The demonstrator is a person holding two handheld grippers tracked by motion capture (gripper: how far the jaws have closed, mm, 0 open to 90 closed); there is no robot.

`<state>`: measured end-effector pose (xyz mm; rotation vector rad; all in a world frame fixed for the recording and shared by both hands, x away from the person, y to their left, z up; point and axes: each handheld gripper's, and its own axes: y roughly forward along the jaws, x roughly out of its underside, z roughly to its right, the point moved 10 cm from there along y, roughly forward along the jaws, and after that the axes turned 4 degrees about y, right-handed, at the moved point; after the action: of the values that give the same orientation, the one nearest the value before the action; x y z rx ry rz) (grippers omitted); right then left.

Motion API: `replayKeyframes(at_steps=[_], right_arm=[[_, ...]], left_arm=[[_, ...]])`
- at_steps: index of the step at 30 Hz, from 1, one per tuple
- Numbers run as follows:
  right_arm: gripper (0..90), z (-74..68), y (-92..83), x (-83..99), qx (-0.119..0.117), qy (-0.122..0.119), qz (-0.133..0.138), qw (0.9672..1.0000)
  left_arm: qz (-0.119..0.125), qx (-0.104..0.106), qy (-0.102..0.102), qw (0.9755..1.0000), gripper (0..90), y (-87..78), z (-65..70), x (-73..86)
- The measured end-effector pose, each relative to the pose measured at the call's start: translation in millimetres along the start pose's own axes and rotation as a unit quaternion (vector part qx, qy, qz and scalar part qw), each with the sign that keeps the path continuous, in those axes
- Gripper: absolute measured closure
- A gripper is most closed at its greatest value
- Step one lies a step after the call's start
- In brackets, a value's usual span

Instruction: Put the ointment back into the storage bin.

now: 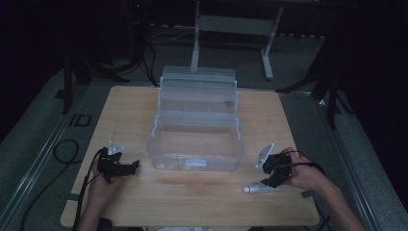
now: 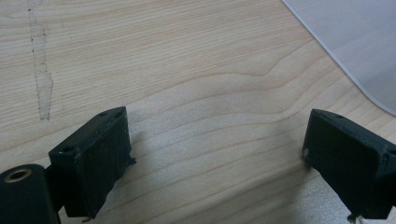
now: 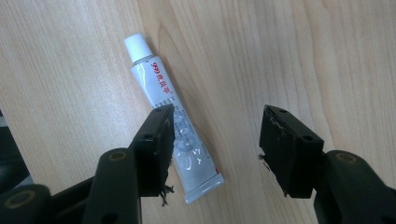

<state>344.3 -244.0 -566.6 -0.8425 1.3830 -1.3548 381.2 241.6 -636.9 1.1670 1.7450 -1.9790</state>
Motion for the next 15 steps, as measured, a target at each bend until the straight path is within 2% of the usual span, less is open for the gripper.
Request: replayKeyframes(at_steps=[15], right_arm=[[46.4, -9.0, 11.7, -0.3, -0.022, -0.014, -0.020, 0.9994]], left_arm=[[0.000, 0.000, 0.000, 1.0000, 8.2, 0.0, 0.0, 0.0]])
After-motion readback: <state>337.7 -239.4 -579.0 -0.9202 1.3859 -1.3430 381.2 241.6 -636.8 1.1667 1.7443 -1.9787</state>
